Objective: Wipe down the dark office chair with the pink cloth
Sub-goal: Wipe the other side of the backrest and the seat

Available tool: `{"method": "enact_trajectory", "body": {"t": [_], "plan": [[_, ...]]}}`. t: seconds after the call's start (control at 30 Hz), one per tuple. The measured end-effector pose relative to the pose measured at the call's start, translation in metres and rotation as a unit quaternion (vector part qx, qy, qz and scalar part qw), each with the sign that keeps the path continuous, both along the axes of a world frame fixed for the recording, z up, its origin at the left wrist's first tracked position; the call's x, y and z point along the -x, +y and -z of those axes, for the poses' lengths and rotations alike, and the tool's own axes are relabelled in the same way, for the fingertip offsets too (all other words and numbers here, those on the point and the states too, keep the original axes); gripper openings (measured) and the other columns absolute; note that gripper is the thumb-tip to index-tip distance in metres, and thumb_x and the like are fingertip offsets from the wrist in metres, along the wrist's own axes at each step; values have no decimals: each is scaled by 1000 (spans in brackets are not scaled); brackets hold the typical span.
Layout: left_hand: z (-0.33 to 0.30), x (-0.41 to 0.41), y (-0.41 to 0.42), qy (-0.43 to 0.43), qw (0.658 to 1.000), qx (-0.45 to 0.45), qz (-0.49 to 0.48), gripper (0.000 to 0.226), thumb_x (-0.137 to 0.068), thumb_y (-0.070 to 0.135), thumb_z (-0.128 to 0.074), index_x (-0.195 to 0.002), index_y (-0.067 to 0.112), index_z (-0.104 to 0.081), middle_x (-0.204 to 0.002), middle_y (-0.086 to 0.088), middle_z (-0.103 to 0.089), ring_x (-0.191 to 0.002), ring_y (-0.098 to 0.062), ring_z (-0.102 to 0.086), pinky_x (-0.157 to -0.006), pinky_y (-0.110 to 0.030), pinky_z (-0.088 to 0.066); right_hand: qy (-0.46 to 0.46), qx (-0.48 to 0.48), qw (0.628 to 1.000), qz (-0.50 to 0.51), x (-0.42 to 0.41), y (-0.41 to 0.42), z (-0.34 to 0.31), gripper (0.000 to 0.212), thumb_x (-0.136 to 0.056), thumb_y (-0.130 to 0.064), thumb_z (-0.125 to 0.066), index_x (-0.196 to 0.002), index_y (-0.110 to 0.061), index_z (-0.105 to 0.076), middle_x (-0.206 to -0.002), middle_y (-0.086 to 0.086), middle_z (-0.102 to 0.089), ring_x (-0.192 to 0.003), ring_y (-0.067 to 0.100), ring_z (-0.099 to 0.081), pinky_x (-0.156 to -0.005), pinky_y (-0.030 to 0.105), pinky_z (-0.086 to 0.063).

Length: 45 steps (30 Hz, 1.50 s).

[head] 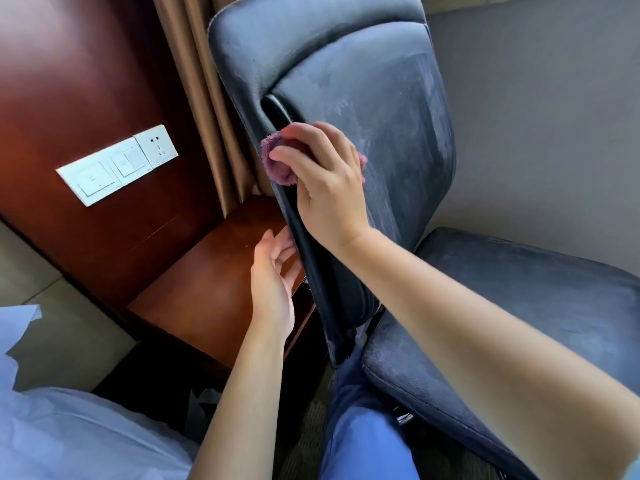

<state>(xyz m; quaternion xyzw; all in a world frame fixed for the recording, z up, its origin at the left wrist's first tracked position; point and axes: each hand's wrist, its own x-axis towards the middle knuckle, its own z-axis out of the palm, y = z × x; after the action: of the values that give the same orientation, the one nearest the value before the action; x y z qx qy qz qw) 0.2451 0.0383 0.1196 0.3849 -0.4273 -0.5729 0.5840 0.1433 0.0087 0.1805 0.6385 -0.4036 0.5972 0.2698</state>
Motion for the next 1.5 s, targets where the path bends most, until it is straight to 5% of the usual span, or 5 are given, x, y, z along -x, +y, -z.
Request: {"method": "enact_trajectory", "body": {"t": [0.27, 0.5, 0.63, 1.3, 1.5], "plan": [[4, -1, -4, -13, 1000, 4, 3, 44, -100, 35, -29, -105, 18, -69, -100, 5, -72, -93, -2, -65, -85, -26, -46, 118, -47, 992, -13, 16, 27, 84, 9, -83, -1, -66, -86, -6, -73, -103, 11, -69, -107, 26, -55, -92, 38, -45], [1, 1, 0, 10, 1000, 8, -8, 30, -99, 28, -33, -102, 22, -62, -106, -2, -69, -99, -11, -62, -94, -34, -45, 42, -19, 998, -52, 11, 4, -11, 27, -80, 11, -55, -89, -6, -73, -104, 12, -67, -101, 27, -59, -92, 18, -33], [9, -4, -5, -2, 1000, -2, 12, 57, -91, 41, -38, -137, 8, -46, -121, -5, -65, -111, -11, -60, -92, -32, -46, 90, -58, 993, -44, 18, 6, 24, 25, -86, 6, -53, -100, -4, -71, -114, 15, -64, -113, 32, -54, -100, 37, -40], [40, -10, -11, -3, 996, -47, 69, 64, -100, 49, -15, -127, 12, -59, -124, -2, -64, -119, -15, -56, -100, -30, -41, 233, -105, 966, -40, 30, 27, 125, 30, -96, -4, -43, -101, -6, -73, -113, 8, -68, -114, 23, -50, -102, 37, -39], [40, -7, -8, 34, 997, -56, 46, 58, -101, 45, -18, -118, 9, -61, -116, -6, -67, -112, -17, -59, -98, -31, -43, 193, -34, 980, -41, 15, 10, 40, 36, -98, -8, -36, -98, -6, -73, -111, 9, -68, -106, 28, -57, -92, 39, -47]]}}
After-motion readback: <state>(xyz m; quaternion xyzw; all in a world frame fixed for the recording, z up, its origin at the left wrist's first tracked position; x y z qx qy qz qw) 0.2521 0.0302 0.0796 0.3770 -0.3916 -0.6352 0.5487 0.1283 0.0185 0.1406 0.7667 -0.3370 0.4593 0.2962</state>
